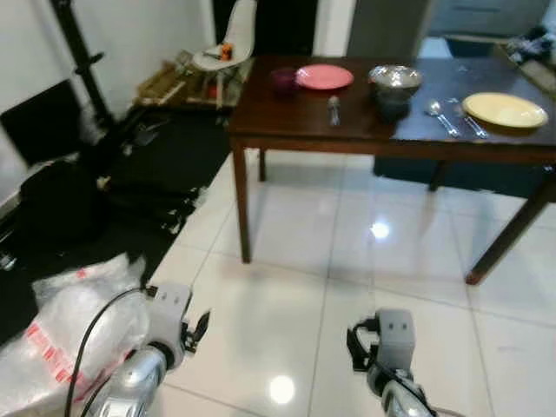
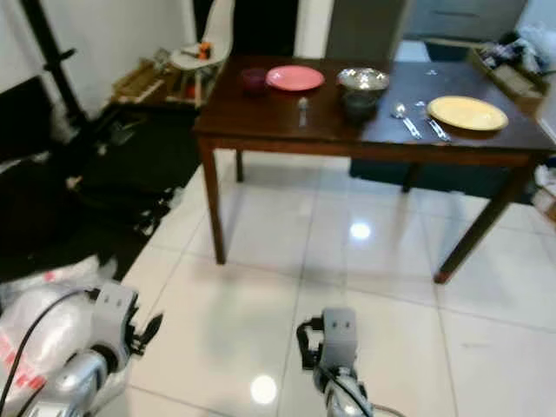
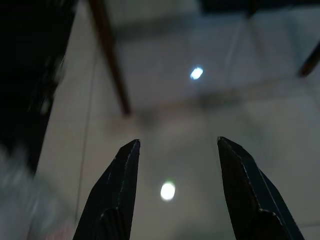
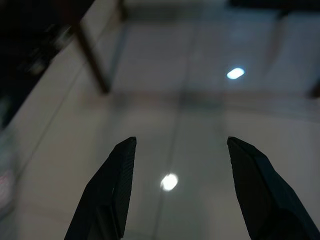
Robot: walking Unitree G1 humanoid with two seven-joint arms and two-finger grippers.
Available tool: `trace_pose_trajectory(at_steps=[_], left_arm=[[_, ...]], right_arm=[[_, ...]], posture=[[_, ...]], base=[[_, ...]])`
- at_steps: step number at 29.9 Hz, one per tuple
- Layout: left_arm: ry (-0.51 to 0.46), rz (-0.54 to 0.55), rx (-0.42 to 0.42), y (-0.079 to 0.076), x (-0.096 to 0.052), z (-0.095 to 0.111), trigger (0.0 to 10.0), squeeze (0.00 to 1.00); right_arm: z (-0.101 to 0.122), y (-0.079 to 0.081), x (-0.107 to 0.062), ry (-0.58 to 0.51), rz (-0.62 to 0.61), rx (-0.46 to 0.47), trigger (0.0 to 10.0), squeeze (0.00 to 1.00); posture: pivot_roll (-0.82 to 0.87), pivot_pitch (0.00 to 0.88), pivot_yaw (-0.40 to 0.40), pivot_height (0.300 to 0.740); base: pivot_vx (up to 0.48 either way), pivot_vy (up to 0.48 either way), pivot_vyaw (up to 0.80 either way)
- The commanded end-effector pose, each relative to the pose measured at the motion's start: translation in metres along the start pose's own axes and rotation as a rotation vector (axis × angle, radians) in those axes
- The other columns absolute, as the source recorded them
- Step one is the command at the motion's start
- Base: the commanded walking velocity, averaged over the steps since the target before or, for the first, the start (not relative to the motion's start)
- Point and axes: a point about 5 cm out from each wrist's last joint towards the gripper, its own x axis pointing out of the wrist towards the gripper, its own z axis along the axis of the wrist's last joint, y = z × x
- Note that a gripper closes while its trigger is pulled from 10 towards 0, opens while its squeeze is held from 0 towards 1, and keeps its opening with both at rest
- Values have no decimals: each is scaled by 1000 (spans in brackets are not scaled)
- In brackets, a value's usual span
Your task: Setting the table
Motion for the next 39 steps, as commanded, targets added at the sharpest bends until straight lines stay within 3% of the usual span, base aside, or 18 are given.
trace_pose_trajectory(at_steps=[1,10,15,16,17,19,21,22,23,28,33,39], left_arm=[[51,23,-27,3,-6,-11,10000,0],[-107,45,-29,-1,5,37,10000,0],[-175,52,24,-3,6,58,10000,0],[-205,93,69,-2,8,68,10000,0],[-205,93,69,-2,8,68,10000,0],[-260,165,72,3,9,81,10000,0],[-264,184,70,4,10,84,10000,0],[-271,302,65,13,11,91,10000,0],[-273,360,67,18,11,95,10000,0],[-279,492,70,32,0,101,10000,0],[-273,494,69,32,-5,97,10000,0],[-272,452,78,21,-4,95,10000,0]], right_arm=[[-6,1,-3,27,-2,19,10000,0],[31,3,3,-95,15,37,10000,0],[60,3,3,-204,18,71,10000,0],[83,4,2,-289,32,108,10000,0],[83,4,2,-289,32,108,10000,0],[115,8,0,-401,66,149,10000,0],[121,9,0,-421,71,154,10000,0],[142,14,0,-486,100,143,10000,0],[149,16,0,-505,112,144,10000,0],[156,23,0,-505,153,133,10000,0],[154,24,0,-491,159,139,10000,0],[151,24,0,-469,155,144,10000,0]], posture=[[-75,0,107,740],[-78,0,112,740],[-79,0,117,740],[-79,0,121,740],[-79,0,121,740],[-83,0,123,740],[-85,0,123,740],[-83,0,119,740],[-76,0,113,740],[-59,0,98,740],[-47,0,91,740],[-49,0,98,740]], base=[[0,0,-800],[0,0,-800],[0,0,-800],[0,0,-800],[0,0,-800],[159,0,-794],[319,0,-788],[480,0,0],[480,0,0],[480,0,0],[480,0,0],[480,0,0]])
